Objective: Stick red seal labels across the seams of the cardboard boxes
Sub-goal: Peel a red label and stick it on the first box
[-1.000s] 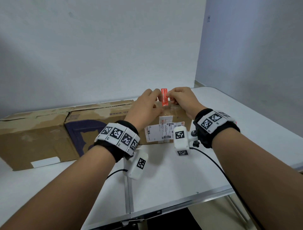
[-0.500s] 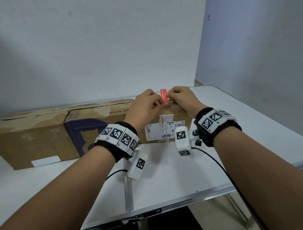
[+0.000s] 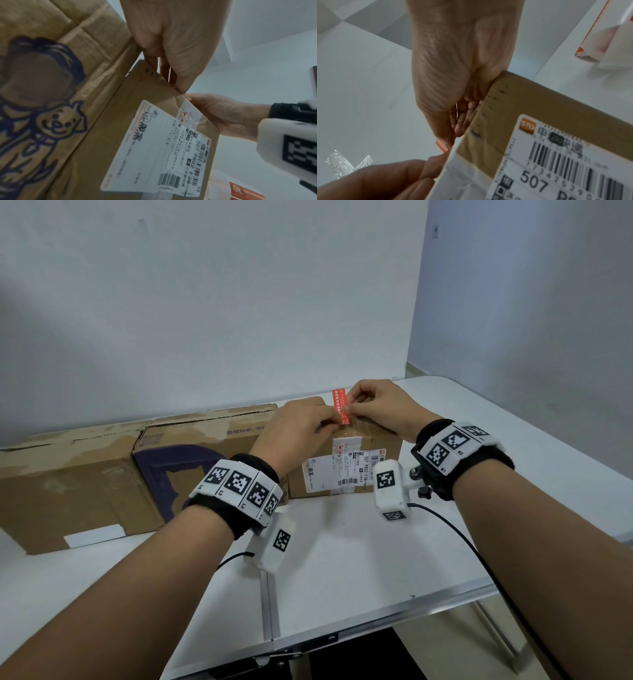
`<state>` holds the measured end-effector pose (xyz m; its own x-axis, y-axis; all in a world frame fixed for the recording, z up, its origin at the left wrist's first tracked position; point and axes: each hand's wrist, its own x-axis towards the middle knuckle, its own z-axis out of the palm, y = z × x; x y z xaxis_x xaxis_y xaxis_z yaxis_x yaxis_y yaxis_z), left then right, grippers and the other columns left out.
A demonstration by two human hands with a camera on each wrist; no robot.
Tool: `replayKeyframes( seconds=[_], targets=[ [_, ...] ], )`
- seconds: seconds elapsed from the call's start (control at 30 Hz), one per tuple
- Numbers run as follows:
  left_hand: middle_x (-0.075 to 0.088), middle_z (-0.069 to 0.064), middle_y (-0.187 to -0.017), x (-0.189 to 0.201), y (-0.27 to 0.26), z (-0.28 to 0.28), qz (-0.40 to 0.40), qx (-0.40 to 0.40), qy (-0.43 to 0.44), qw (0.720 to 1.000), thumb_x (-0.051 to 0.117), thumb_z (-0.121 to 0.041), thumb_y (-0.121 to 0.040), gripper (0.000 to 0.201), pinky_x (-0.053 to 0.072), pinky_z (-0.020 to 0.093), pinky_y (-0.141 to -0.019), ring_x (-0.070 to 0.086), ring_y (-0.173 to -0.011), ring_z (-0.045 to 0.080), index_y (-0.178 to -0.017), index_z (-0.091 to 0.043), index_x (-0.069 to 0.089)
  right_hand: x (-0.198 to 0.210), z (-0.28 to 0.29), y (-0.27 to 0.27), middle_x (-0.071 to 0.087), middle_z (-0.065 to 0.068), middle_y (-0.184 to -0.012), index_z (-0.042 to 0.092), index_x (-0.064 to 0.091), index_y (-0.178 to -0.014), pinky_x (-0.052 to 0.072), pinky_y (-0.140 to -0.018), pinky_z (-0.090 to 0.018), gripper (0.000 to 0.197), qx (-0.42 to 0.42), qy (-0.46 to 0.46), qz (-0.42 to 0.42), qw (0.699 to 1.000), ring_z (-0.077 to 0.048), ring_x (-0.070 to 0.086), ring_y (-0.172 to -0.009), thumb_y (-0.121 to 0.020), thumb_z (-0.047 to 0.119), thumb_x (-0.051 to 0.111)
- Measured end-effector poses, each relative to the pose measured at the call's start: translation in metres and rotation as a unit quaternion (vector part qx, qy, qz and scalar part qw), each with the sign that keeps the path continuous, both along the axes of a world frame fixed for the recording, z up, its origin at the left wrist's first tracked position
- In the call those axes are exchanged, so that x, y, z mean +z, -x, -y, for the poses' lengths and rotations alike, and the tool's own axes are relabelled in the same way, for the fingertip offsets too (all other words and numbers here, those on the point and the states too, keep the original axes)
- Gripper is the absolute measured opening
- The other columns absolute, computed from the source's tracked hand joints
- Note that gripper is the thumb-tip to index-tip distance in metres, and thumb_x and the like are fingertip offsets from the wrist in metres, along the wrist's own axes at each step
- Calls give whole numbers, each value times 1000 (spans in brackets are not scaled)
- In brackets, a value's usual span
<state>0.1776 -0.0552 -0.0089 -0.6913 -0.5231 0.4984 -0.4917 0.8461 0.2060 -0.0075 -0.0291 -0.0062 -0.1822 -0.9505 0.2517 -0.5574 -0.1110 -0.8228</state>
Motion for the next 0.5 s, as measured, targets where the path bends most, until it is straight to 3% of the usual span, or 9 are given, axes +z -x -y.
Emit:
replayKeyframes(
  seconds=[0.2,0.5],
  targets=[
    [59,-7,-81,2,-2,-1,17,6,5,1000,59,-26,-88,19,51,36,-73,60,-80,17,-102,-23,71,1,0,-2,63,5,-74,16,66,-82,50,-79,-29,8,9,4,-17,1000,-9,57,-73,-79,10,71],
    [66,-4,-87,2,-2,-3,32,9,6,999,57,-27,-87,19,52,36,-72,58,-78,16,-100,-24,71,0,0,-3,61,7,-70,11,67,-86,46,-66,-14,10,19,-1,-57,998,-3,54,-64,-79,11,73]
  ],
)
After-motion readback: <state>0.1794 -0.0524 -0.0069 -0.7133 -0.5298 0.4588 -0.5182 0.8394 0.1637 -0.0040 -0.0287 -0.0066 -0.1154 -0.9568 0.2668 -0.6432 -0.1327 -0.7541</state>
